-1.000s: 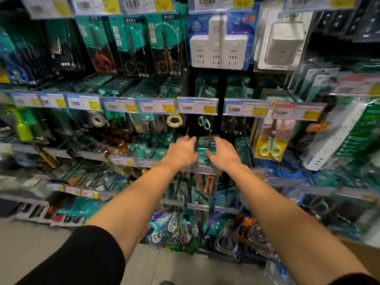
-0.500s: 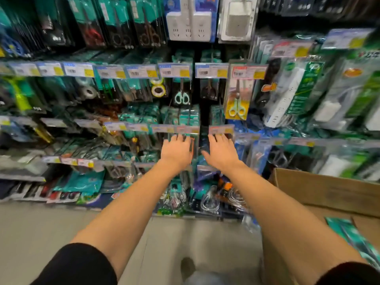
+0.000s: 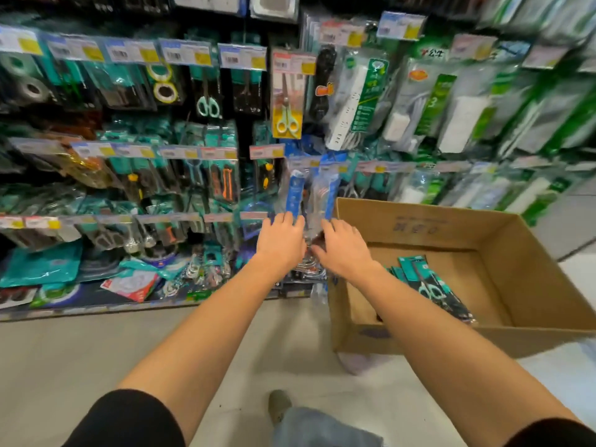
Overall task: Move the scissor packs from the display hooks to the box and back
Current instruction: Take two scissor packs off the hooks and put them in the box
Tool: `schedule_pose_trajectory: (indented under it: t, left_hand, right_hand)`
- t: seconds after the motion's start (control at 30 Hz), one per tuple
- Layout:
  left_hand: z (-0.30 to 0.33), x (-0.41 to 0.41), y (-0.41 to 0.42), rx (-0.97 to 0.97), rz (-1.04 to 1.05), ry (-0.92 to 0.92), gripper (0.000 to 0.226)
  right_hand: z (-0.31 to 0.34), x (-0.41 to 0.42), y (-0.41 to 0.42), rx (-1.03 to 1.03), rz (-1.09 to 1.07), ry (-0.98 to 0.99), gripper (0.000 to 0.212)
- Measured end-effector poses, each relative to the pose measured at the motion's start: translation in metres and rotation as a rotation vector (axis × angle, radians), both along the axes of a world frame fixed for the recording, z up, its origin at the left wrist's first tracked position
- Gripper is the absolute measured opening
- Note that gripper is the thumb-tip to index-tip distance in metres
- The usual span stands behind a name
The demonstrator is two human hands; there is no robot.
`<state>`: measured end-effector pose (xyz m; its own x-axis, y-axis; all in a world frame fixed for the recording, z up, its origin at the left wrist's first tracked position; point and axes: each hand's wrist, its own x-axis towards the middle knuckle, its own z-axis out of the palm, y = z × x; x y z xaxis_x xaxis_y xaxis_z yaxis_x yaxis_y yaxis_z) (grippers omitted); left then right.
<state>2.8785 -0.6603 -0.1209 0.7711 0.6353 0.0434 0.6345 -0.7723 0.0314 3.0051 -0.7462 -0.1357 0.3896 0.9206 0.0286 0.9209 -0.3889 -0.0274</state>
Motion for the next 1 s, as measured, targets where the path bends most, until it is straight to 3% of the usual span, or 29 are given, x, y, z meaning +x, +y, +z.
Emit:
schedule_pose_trajectory:
  t: [0.5, 1.0]
  left_hand:
    - [-0.015, 0.116, -0.129, -0.112, -0.240, -0.009, 0.055]
    - [-0.064, 0.196, -0.154, -0.282, -0.149, 0.157, 0.050]
  right_hand:
    - [-0.002, 0.090, -0.164, -0.111, -0.375, 0.013, 0.059]
    - [-0.055, 0.198, -0.183, -0.215, -0.414, 0.243, 0.061]
